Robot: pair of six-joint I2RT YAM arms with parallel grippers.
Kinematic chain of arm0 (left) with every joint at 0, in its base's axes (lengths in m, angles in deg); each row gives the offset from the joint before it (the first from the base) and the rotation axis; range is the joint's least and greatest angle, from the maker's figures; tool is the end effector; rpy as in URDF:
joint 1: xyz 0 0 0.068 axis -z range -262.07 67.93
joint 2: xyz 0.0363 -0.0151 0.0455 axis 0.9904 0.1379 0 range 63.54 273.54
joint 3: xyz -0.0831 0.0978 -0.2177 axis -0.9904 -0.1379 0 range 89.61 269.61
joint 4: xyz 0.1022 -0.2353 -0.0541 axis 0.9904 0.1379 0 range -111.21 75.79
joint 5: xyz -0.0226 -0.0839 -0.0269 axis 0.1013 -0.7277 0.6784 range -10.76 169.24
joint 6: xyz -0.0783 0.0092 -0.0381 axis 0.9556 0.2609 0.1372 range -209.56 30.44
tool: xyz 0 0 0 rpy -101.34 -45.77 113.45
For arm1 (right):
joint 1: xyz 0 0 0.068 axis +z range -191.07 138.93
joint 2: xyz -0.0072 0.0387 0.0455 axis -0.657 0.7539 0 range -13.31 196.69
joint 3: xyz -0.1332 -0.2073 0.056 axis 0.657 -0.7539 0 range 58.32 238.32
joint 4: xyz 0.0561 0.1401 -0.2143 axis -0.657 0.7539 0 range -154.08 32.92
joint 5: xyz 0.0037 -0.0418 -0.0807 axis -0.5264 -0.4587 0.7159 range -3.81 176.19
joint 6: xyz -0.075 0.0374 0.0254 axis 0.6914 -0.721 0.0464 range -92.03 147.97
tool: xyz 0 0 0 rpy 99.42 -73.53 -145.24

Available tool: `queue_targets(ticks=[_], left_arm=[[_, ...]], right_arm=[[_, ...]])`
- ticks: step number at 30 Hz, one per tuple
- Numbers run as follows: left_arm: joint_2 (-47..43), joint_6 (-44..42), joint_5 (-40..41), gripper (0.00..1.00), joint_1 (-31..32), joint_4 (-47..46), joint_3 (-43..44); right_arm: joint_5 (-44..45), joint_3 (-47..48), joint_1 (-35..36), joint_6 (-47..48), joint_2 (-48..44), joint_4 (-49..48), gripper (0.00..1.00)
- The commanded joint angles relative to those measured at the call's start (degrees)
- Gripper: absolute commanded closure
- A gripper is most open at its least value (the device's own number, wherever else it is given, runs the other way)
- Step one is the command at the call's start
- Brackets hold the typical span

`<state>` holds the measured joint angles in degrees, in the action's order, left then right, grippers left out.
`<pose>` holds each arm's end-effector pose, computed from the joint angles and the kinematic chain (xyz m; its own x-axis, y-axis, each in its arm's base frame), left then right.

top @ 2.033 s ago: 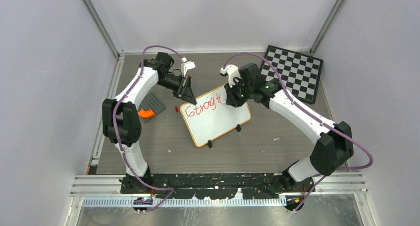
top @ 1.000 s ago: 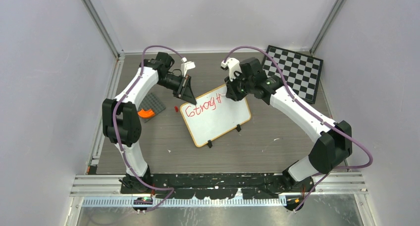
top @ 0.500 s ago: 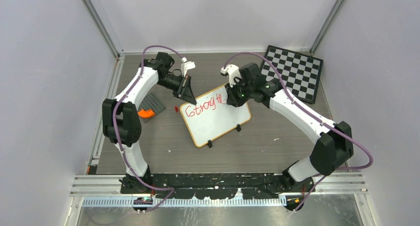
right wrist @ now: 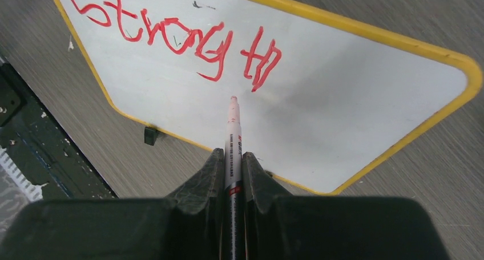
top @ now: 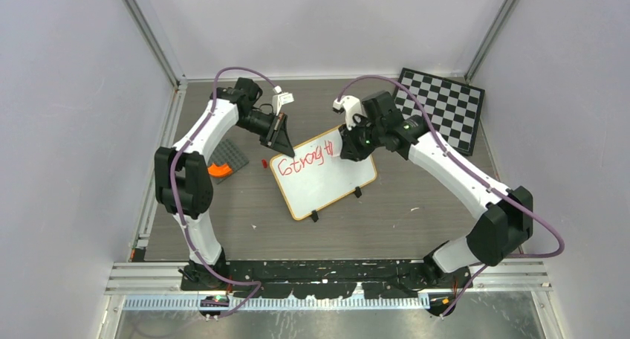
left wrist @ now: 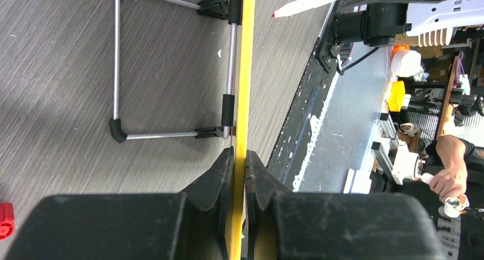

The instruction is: Write a sentence on the whiteboard

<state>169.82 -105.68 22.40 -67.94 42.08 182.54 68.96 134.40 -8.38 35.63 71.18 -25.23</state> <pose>0.3410 -0.1530 0.2352 -0.8172 0.3624 -0.4481 0.5705 0.3982 -0.7183 0.2814 0.2079 0.2701 -0.5212 -0.4859 -0.7016 -0.7614 0.6361 0.1251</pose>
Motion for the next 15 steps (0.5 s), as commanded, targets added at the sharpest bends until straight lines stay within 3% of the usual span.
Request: queue_targets(ticks=[1, 15], left_arm=[[1.36, -1.35, 1.93, 1.0, 0.42, 2.78, 1.76], [1.57, -1.69, 1.54, 1.0, 0.38, 3.08, 1.87]], right_arm=[[-2.47, 3.42, -2.36, 0.63, -3.44, -0.53, 1.0], [-3.23, 2.38, -3.3, 0.24, -1.38, -4.61, 1.0]])
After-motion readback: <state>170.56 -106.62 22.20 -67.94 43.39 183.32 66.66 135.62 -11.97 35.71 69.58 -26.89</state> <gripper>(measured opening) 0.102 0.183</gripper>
